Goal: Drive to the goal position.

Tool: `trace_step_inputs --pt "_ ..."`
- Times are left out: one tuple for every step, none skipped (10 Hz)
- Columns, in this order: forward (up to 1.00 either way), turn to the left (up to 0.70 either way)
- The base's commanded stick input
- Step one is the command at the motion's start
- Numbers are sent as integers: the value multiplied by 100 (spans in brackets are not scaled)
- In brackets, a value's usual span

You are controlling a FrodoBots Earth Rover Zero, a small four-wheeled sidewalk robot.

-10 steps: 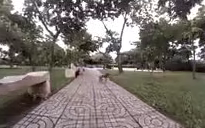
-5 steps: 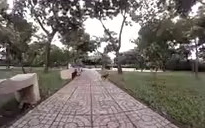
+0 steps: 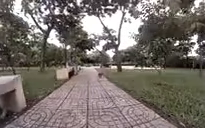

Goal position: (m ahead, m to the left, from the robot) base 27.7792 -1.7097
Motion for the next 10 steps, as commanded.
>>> trace_step_inputs --pt "70 0" --pt "70 0" --pt "70 0" --pt "70 0" --pt "70 0" --pt "70 0" --pt "70 0" --pt "70 0" --pt "70 0" --pt "70 0"
